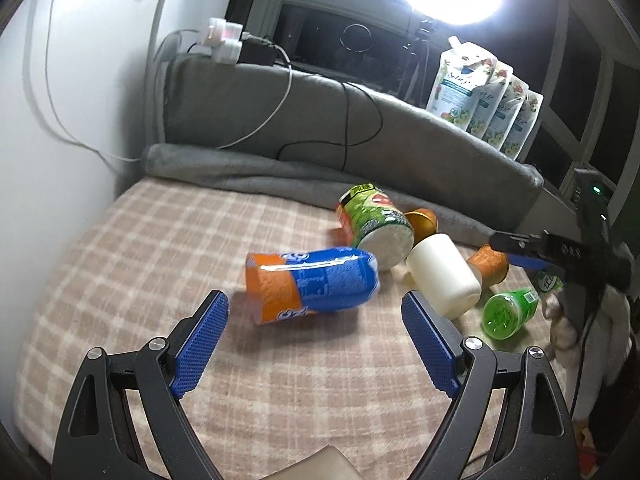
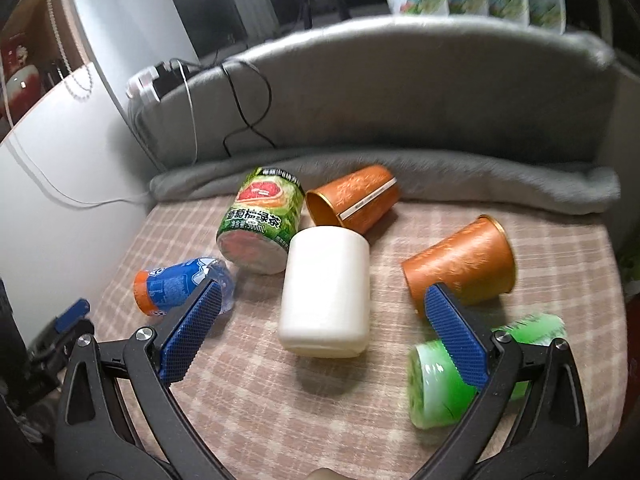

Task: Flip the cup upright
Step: 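Move the right gripper to the white cup and close on its body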

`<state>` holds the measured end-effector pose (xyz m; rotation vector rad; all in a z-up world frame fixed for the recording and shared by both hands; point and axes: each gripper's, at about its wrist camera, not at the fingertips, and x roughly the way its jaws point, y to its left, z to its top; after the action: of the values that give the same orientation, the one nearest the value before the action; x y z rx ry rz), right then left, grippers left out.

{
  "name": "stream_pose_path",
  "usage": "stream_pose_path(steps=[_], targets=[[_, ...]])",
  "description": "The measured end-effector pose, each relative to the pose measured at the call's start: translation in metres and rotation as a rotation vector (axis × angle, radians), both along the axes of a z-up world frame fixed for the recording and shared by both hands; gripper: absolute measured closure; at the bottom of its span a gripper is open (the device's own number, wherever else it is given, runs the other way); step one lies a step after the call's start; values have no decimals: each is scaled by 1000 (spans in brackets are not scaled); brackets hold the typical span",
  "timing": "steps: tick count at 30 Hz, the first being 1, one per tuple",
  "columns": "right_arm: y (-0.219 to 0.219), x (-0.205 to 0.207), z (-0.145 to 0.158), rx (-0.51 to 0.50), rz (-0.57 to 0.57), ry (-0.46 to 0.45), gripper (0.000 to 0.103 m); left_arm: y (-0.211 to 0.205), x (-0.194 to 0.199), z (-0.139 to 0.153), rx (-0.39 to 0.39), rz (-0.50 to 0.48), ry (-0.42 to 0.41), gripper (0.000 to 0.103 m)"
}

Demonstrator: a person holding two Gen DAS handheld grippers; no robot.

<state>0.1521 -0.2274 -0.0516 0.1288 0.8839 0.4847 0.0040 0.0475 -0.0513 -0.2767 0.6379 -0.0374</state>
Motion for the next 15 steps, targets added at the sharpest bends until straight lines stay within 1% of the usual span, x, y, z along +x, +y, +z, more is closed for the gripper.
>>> stream_pose_path(steps=[3,5,6,10,15], targets=[[8,22,-9,0,52,87,2,4,-1,0,-7,11,4,15],[13,33,-13,-3,80,134,9,7,-2,-1,-13,20,4,15],[16,39,-15,-11,88,155,10,9,-2,-1,-17,24,5,15],[31,52,-23,-57,132,207,11,15,-3,-1,-24,35,8,15],[46,61,-37,-136,146,239,13,17,-4,-1,-29,38,4,15]])
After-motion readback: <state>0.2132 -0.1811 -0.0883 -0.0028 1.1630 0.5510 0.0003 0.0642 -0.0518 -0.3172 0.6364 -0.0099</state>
